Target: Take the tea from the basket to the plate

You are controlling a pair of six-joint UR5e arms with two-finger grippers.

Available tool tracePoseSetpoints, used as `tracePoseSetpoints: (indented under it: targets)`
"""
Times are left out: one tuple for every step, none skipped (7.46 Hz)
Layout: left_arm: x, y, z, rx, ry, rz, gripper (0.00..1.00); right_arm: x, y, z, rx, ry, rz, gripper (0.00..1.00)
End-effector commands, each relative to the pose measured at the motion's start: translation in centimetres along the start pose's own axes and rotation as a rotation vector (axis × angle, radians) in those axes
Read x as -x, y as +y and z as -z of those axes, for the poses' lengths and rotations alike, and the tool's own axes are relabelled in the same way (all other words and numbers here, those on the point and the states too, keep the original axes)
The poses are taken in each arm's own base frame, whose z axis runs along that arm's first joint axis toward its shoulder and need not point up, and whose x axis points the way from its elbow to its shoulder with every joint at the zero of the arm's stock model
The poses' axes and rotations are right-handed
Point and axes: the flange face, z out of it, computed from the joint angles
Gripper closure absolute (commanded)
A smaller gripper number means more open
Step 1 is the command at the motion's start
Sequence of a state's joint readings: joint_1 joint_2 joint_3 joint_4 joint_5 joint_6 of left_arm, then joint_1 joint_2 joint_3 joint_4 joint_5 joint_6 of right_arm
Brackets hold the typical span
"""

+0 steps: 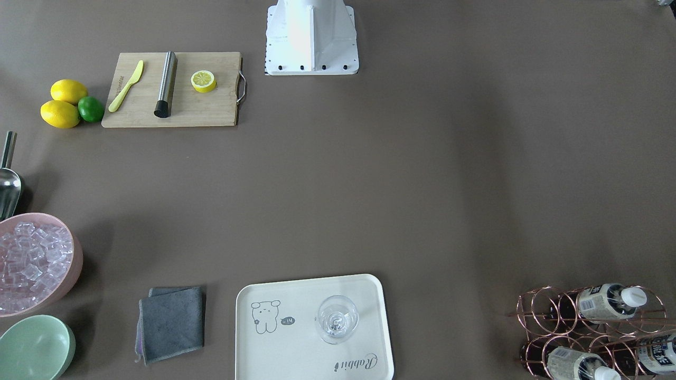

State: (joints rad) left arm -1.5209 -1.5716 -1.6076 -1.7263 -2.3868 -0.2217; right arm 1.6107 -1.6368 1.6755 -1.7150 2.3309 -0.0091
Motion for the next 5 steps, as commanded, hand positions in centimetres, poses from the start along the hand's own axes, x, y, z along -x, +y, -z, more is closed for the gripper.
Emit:
tracePoseSetpoints:
  targets:
    - [0.00,-0.03,-0.05,0.000,0.000,-0.001,0.02,-0.01,0.00,-0.01,0.000,-0.001,0.000,0.00]
    - [0.03,-0.03,0.00,0.000,0.002,0.000,0.02,-0.02,0.00,-0.01,0.000,0.001,0.000,0.00]
    - [-0.08,-0.10,-0.01,0.000,0.002,-0.003,0.02,-0.01,0.00,-0.01,0.000,-0.001,0.000,0.00]
    - [-0.32,-0.44,0.14,-0.003,0.003,-0.004,0.02,-0.01,0.00,-0.01,0.000,-0.001,0.000,0.00]
    - [-0.28,-0.37,0.10,-0.002,0.004,-0.003,0.02,-0.01,0.00,-0.01,0.000,-0.001,0.000,0.00]
